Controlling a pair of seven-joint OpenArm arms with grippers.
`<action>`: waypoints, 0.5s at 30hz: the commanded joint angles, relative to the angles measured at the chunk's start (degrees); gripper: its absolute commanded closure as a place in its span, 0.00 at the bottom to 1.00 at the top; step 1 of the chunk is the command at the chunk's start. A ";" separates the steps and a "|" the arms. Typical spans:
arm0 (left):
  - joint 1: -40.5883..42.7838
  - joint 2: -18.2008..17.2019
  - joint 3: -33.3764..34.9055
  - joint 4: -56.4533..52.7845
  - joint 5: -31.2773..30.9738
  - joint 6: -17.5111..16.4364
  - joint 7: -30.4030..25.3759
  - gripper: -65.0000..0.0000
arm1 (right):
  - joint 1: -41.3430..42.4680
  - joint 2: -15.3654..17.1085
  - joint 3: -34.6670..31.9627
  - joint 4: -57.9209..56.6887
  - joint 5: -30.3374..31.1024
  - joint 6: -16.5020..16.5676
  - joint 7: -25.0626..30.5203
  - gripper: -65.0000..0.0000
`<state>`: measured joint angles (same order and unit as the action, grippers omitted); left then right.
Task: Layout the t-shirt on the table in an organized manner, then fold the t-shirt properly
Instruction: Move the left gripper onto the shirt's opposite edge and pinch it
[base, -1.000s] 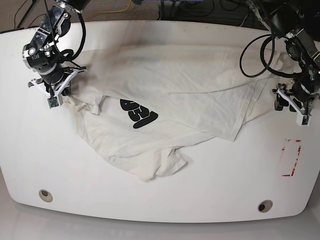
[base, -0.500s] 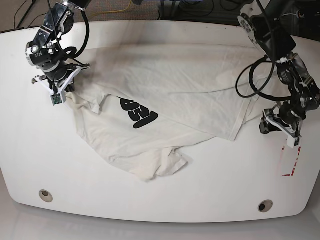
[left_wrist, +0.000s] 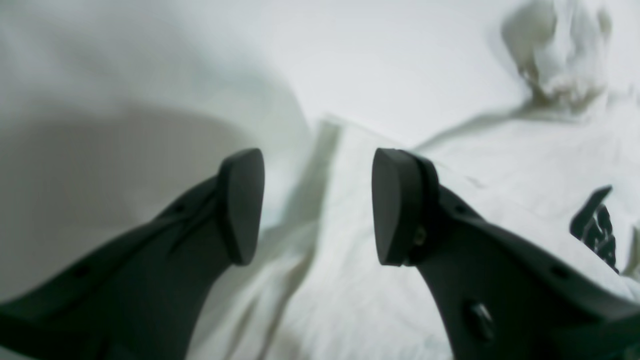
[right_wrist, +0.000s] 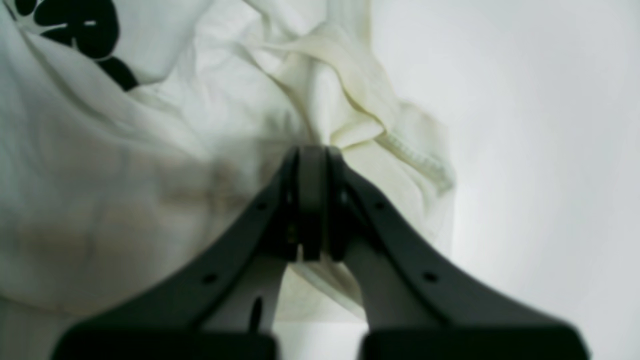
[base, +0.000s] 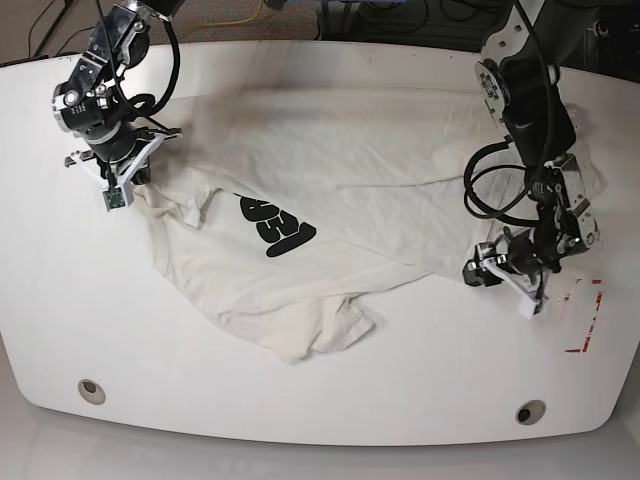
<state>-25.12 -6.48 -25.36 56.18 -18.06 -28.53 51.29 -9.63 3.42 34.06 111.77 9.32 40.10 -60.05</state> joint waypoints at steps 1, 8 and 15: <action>-2.26 -0.68 0.88 -1.37 -0.97 -0.17 -4.03 0.50 | 0.44 0.67 0.18 1.07 0.48 -0.10 1.19 1.00; -3.58 -0.68 5.10 -6.12 -1.06 -0.34 -6.76 0.51 | 0.44 0.67 0.27 1.07 0.48 -0.10 1.19 1.00; -3.75 -0.68 7.12 -6.21 -1.23 -0.34 -5.00 0.53 | 0.44 0.67 0.35 1.07 0.48 -0.10 1.19 1.00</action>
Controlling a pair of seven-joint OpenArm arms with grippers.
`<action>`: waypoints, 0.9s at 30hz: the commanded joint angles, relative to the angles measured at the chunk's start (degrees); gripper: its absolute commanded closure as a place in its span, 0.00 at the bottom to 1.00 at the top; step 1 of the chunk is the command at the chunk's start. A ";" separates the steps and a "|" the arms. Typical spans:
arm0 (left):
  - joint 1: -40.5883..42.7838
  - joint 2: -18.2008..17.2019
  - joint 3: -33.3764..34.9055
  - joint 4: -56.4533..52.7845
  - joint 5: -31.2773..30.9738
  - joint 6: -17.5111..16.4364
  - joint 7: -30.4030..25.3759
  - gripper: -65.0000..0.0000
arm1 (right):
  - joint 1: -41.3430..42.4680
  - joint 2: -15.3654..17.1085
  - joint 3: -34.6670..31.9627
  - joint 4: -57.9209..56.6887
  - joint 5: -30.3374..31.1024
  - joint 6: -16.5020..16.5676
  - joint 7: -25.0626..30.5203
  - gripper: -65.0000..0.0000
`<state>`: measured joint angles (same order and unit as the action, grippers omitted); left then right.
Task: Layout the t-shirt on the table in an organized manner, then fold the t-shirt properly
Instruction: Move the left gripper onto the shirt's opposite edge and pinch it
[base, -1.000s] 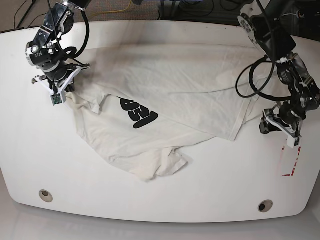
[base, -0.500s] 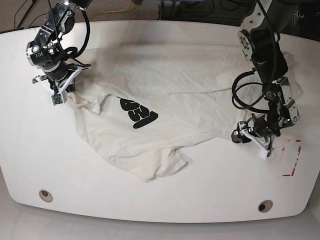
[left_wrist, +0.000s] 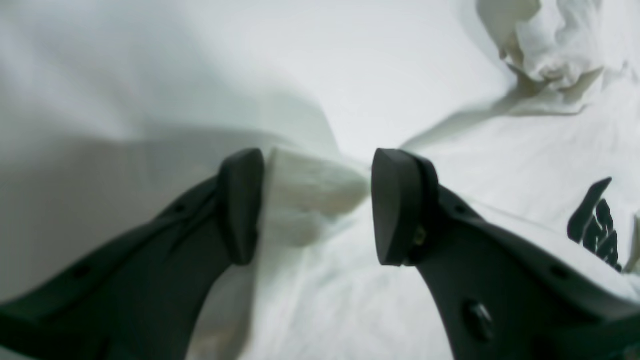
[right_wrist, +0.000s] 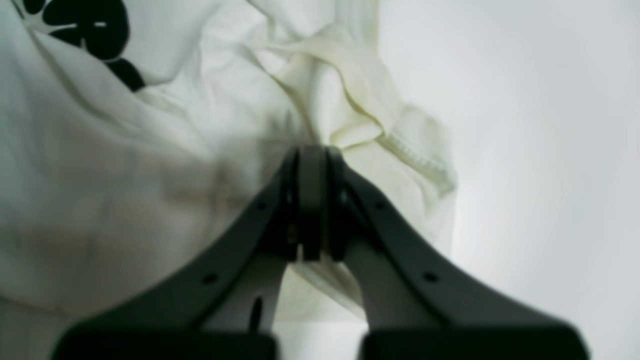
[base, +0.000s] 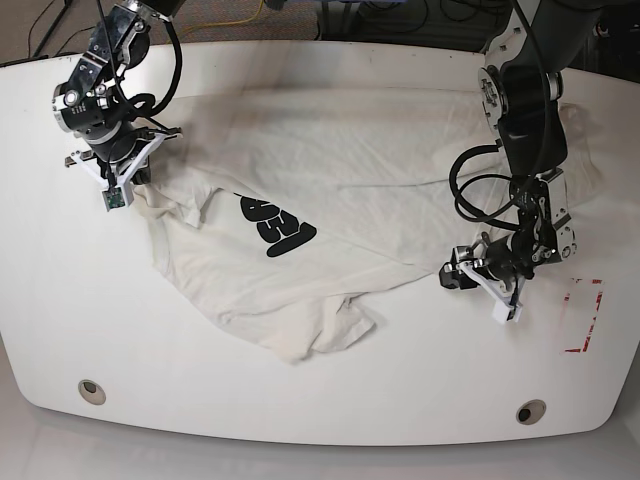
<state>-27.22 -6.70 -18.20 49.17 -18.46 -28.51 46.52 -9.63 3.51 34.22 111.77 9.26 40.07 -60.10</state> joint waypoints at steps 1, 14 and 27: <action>-1.66 -0.47 -0.05 0.81 -0.84 -0.37 -0.15 0.55 | 0.44 0.58 0.20 1.07 0.55 -0.07 1.24 1.00; -1.57 -1.52 -0.05 0.81 -0.66 -0.37 -0.15 1.00 | 0.70 0.58 0.20 1.07 0.55 -0.07 1.24 1.00; -1.57 -1.87 -0.05 8.81 -0.84 -0.45 0.20 1.00 | 3.34 0.93 0.20 1.07 0.28 -0.07 1.24 1.00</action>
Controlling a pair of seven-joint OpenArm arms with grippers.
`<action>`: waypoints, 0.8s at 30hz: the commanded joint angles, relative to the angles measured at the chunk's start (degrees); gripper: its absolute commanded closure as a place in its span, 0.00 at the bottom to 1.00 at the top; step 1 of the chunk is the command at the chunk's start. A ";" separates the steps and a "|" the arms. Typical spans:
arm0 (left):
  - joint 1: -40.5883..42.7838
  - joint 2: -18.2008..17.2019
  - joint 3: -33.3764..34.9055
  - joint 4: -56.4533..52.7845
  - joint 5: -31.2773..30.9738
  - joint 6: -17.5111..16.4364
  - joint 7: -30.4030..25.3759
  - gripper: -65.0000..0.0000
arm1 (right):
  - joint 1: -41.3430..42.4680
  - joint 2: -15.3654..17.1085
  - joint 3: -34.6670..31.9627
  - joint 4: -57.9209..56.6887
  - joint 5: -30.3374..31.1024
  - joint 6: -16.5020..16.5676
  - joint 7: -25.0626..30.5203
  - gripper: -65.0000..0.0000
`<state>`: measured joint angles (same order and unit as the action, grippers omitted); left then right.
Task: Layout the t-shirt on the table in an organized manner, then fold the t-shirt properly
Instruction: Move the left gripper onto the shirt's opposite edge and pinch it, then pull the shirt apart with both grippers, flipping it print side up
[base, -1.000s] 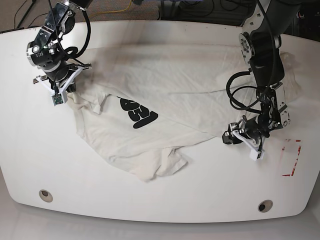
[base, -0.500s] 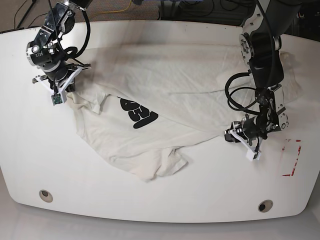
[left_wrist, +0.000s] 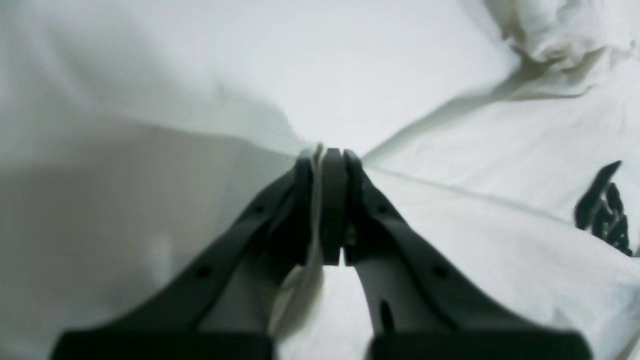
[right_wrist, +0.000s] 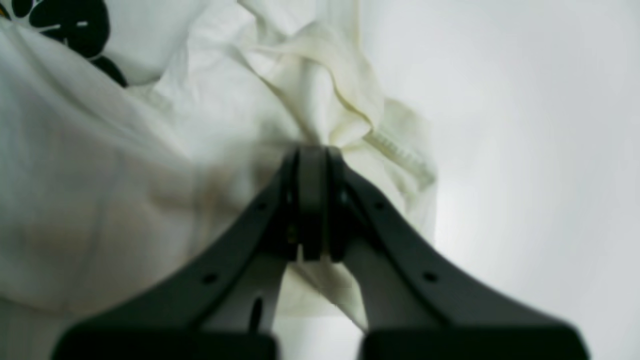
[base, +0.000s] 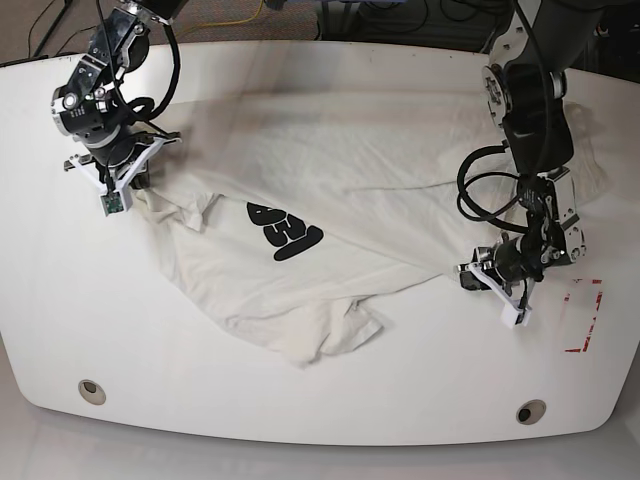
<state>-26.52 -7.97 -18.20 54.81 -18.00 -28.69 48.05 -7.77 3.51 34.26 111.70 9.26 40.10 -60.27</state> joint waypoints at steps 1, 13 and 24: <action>-2.27 -0.60 -0.05 3.70 -1.30 -0.28 -1.33 1.00 | 1.66 0.93 0.16 1.14 0.28 -0.10 1.41 1.00; -9.04 -0.43 -0.13 4.93 -1.39 -0.28 4.30 1.00 | 7.11 1.02 0.07 1.22 0.11 -0.10 1.41 1.00; -5.17 -2.54 -4.62 16.09 -11.58 -3.62 16.08 1.00 | 9.57 2.43 0.16 4.48 0.63 -0.10 -4.39 1.00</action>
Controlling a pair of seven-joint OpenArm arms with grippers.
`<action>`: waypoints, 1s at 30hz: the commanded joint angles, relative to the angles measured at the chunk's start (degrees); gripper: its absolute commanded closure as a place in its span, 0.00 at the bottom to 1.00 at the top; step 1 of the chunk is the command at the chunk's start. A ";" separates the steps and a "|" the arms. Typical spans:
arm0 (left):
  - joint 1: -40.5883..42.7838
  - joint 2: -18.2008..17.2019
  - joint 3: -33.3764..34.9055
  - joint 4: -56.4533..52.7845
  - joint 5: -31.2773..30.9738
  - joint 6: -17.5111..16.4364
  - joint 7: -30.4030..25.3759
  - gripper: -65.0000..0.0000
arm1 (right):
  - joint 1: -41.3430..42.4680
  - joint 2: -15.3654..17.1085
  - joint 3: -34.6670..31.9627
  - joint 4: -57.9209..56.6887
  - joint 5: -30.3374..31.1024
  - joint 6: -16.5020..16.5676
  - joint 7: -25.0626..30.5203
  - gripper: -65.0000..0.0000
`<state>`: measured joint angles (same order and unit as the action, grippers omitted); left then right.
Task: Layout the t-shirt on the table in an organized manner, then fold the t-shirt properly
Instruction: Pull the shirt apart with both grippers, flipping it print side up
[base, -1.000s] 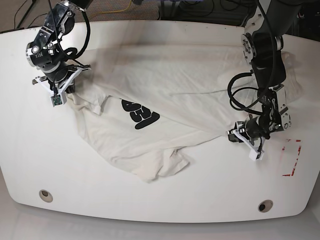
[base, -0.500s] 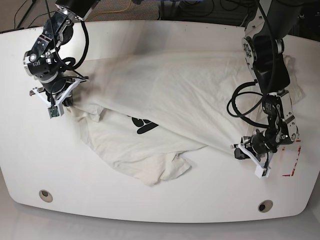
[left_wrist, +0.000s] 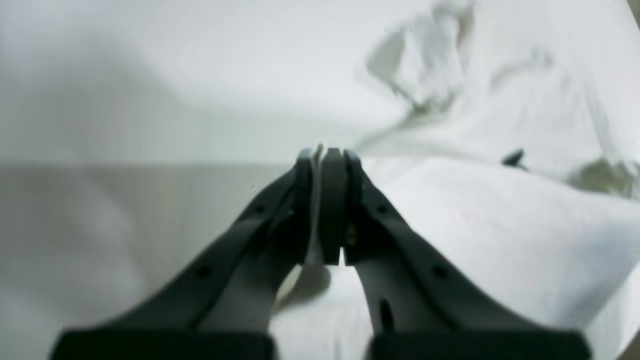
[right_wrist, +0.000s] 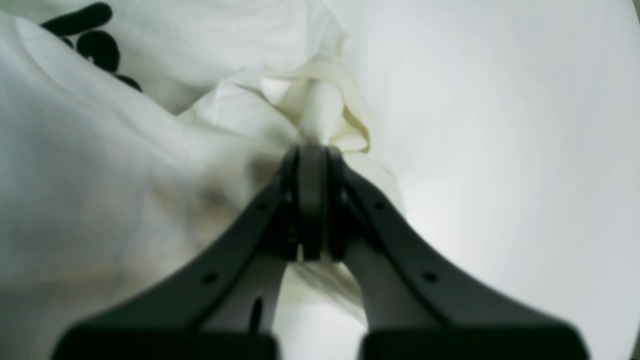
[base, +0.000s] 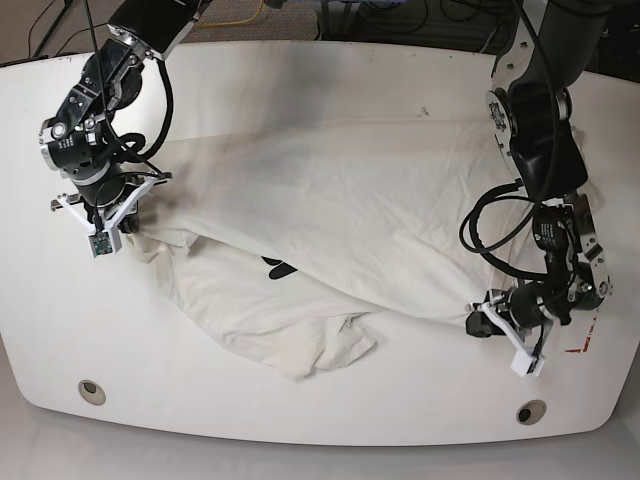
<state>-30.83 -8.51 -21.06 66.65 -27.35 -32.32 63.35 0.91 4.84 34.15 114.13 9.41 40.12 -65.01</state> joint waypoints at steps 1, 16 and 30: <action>0.02 -2.17 -3.25 6.53 -3.55 0.01 2.54 1.00 | 0.90 1.18 0.27 2.23 0.74 -0.12 -0.35 1.00; 17.07 -6.12 -14.94 29.83 -21.04 -1.05 16.65 1.00 | -3.24 2.85 7.56 2.05 12.44 -0.12 -4.22 1.00; 43.97 -7.27 -18.46 39.41 -35.28 -1.49 16.65 1.00 | -9.30 3.03 7.83 2.05 12.44 -0.12 -4.22 1.00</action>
<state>10.94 -14.59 -38.85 104.90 -60.93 -33.50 81.21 -8.36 7.09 41.78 115.15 21.58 40.27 -70.63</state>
